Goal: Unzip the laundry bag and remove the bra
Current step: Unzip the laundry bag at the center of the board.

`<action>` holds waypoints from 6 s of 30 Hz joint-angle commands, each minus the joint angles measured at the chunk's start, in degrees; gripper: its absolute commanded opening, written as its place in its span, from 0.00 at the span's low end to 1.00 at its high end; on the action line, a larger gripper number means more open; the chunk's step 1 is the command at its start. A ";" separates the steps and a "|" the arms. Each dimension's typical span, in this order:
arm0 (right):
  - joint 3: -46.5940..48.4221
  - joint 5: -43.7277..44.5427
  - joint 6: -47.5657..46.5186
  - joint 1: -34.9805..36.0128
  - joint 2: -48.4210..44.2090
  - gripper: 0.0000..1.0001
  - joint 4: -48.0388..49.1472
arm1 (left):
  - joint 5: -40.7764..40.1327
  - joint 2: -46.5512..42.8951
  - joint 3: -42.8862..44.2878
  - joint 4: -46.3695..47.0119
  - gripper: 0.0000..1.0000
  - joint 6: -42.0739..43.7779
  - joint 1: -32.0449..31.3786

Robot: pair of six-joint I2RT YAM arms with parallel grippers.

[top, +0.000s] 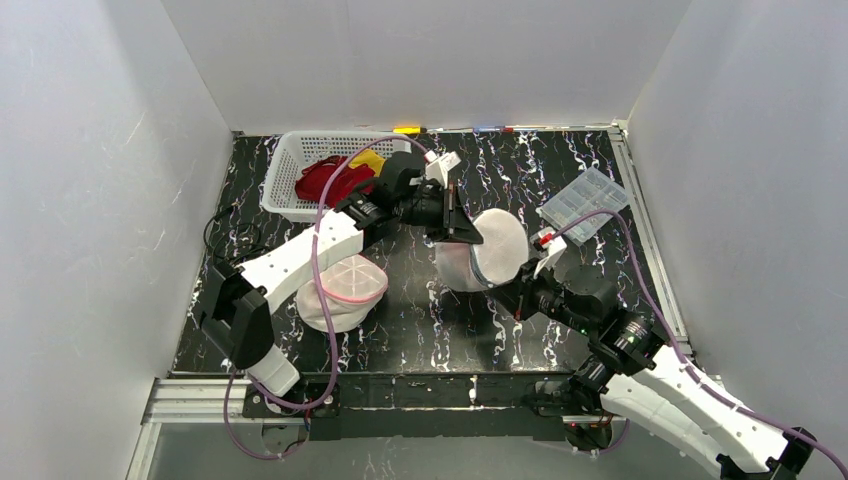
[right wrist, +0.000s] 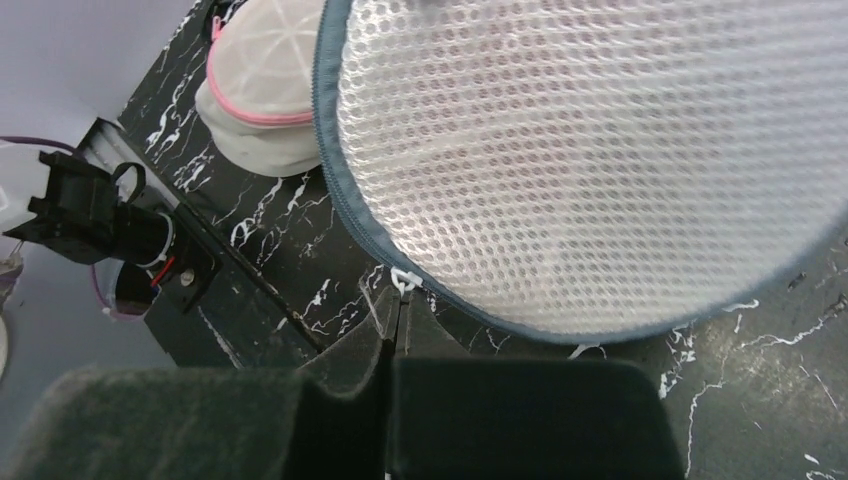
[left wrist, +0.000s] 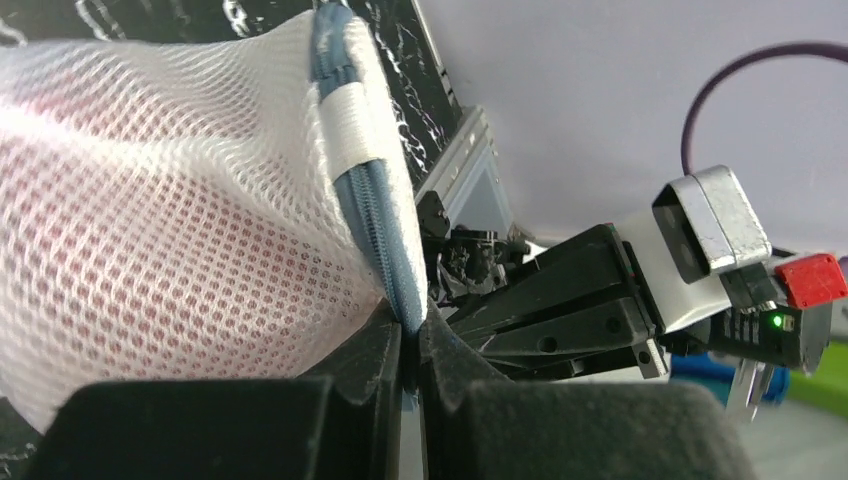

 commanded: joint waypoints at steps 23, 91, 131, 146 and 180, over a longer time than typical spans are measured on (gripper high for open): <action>-7.06 -3.02 5.10 0.11 3.06 0.01 11.45 | -8.87 -6.94 -12.61 -8.20 0.71 2.38 0.30; -2.47 6.07 6.20 1.82 -3.56 0.01 4.74 | 15.86 3.29 -3.12 7.88 0.04 -1.70 1.42; -8.90 0.99 8.10 2.20 3.90 0.01 13.80 | -25.00 -20.88 -26.78 -2.19 0.96 -19.38 -9.09; -9.26 0.80 8.06 2.74 2.80 0.01 13.72 | -33.02 -10.47 -23.46 3.40 0.93 -33.84 -11.67; -6.76 14.17 9.00 3.18 -1.75 0.01 0.06 | -14.36 -9.44 -24.37 11.29 0.00 -18.38 -5.02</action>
